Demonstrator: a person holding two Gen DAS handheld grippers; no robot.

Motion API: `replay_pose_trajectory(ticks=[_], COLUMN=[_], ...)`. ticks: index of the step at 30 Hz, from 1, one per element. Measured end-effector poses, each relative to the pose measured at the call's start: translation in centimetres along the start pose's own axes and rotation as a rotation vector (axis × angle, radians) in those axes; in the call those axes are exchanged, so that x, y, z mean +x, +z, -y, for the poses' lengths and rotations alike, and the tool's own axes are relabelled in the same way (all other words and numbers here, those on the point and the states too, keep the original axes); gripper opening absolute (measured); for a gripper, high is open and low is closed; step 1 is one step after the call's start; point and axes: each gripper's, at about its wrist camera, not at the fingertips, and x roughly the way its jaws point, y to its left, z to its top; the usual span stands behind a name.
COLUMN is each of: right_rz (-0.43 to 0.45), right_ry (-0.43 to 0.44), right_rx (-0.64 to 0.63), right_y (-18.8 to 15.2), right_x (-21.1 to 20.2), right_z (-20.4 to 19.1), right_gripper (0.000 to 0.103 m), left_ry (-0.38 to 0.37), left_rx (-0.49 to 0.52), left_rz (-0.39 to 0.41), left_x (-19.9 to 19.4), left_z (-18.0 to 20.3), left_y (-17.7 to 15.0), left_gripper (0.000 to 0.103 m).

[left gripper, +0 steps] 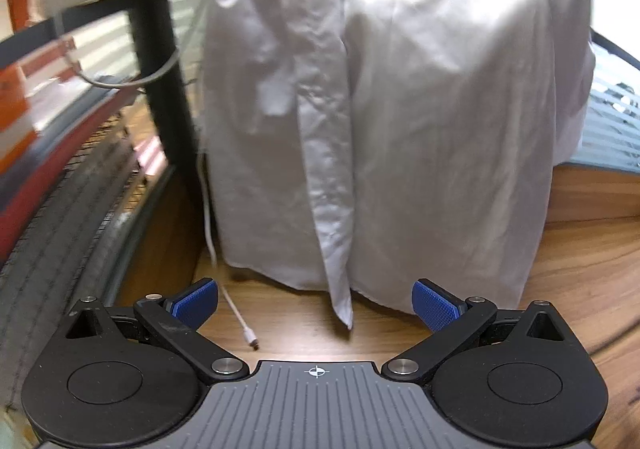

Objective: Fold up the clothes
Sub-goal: 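Close the left gripper on the shirt hem while the right gripper grasps the shirt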

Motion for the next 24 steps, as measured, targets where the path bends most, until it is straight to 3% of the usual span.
replay_pose_trajectory(ticks=[3, 11, 13, 15, 20, 21, 24], right_rz=[-0.014, -0.032, -0.03, -0.017, 0.028, 0.032, 0.02], right_ry=[0.023, -0.064, -0.078, -0.122, -0.204, -0.214, -0.241], right_rx=[-0.002, 0.042, 0.055, 0.038, 0.0, 0.0, 0.0], right_y=[-1.3, -4.4, -4.9, -5.4, -6.6, -6.8, -7.4], right_x=[-1.9, -4.3, -4.4, -4.6, -4.8, -4.5, -3.2], right_z=[-0.8, 0.8, 1.6, 2.1, 4.8, 5.6, 7.9], right_gripper=[0.004, 0.008, 0.018, 0.054, 0.097, 0.102, 0.103], left_ry=[0.01, -0.104, -0.139, -0.144, -0.142, -0.139, -0.126], left_rx=[-0.015, -0.075, -0.07, -0.04, 0.057, 0.073, 0.114], left_rz=[0.02, 0.03, 0.028, 0.032, 0.06, 0.066, 0.071], left_x=[-1.2, -4.8, -5.6, -5.5, -3.8, -3.1, -0.8], left_z=[-0.2, 1.1, 1.9, 3.1, 6.5, 7.1, 8.8], left_y=[-0.3, 1.2, 2.1, 2.9, 4.3, 4.5, 4.9], left_gripper=[0.103, 0.103, 0.103, 0.103, 0.103, 0.103, 0.103])
